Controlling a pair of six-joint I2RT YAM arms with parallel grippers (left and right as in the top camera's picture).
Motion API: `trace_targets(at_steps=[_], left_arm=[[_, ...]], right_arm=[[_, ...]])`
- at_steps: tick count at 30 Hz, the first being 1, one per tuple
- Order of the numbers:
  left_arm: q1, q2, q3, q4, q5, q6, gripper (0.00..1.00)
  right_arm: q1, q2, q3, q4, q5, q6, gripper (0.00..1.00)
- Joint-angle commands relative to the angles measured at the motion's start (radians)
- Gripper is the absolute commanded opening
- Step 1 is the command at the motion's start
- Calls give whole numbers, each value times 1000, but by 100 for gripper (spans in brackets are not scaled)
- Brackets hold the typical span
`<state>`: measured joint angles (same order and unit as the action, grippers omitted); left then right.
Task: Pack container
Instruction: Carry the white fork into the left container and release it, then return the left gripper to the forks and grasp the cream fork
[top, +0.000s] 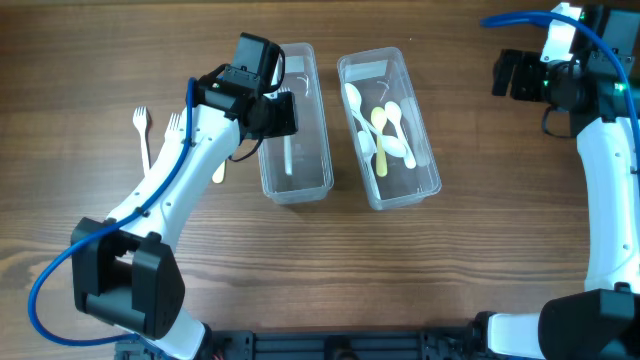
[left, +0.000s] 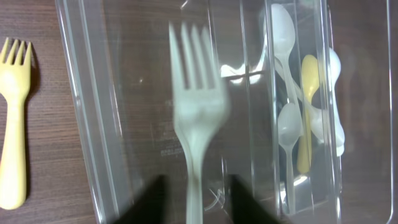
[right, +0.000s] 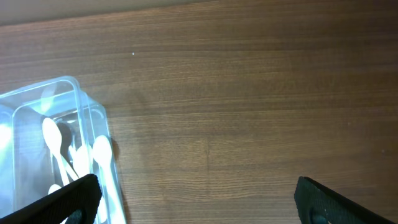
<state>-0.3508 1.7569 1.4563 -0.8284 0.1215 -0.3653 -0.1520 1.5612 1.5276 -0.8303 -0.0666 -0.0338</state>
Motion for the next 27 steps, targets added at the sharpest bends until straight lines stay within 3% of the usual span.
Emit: trace_targets(at_steps=[1, 9, 12, 23, 25, 26, 27], left_arm=[[2, 10, 14, 29, 1, 31, 74], [84, -15, 26, 39, 0, 48, 86], [161, -47, 26, 26, 1, 52, 100], [427, -89, 15, -116, 1, 52, 100], [436, -89, 4, -111, 1, 103, 89], [436, -89, -3, -103, 1, 144, 80], [432, -89, -9, -96, 0, 165, 79]], right_arm=[[3, 0, 9, 3, 8, 8, 100], [3, 0, 9, 3, 8, 8, 100], [3, 0, 9, 3, 8, 8, 100], [3, 0, 9, 3, 8, 8, 100], [3, 0, 9, 3, 8, 8, 100], [3, 0, 9, 3, 8, 8, 100], [3, 0, 9, 3, 8, 8, 100]])
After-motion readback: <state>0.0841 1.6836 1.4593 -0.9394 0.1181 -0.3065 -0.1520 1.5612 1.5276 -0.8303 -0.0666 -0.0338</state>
